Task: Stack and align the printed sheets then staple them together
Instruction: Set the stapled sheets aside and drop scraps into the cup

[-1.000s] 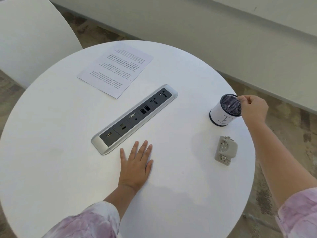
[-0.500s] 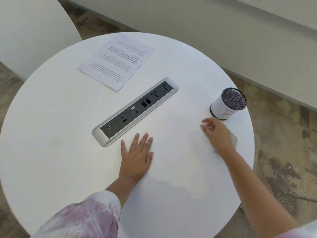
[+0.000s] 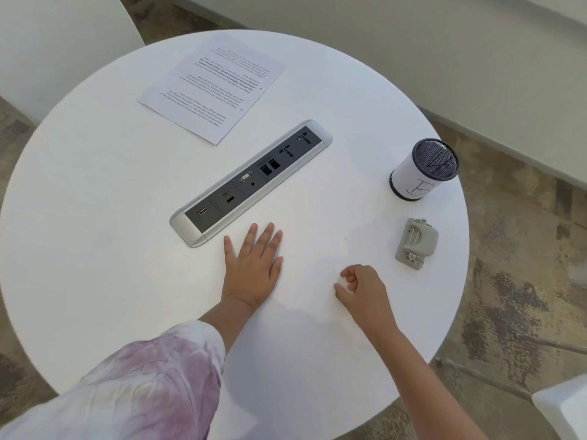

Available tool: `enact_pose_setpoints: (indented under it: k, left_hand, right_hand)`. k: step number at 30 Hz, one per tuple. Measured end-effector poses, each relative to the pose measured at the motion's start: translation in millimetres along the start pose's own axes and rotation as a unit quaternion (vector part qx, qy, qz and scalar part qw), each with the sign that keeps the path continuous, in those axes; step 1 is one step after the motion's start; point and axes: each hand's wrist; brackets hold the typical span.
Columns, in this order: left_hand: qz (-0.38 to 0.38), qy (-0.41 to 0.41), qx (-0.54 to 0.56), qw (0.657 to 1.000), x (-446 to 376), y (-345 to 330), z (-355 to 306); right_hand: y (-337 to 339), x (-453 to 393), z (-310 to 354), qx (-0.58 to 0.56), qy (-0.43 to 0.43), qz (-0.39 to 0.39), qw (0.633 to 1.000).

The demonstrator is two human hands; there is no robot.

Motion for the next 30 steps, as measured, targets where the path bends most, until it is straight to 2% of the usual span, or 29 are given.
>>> enact_pose_setpoints:
  k: [9, 21, 24, 27, 30]
  left_hand:
    - [-0.002, 0.001, -0.005, 1.0, 0, -2, 1]
    - [-0.007, 0.001, -0.003, 1.0, -2, -4, 1]
    - [-0.011, 0.001, -0.001, 1.0, -1, -3, 1]
    - [-0.016, -0.002, 0.002, 1.0, 0, -2, 0]
    - [-0.017, 0.001, 0.002, 1.0, 0, -2, 1]
  right_hand:
    - [-2, 2, 3, 0.046, 0.014, -0.025, 0.999]
    - [-7, -3, 21, 0.134, 0.023, -0.018, 0.991]
    - [-7, -8, 19, 0.083, -0.006, -0.015, 0.996]
    - [-2, -18, 15, -0.034, -0.057, -0.026, 0.997]
    - [6, -26, 10, -0.161, -0.124, -0.025, 0.979]
Point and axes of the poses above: each hand's wrist, its own x-axis away from the middle knuckle, its own y-axis out of the back of the hand, z = x × y
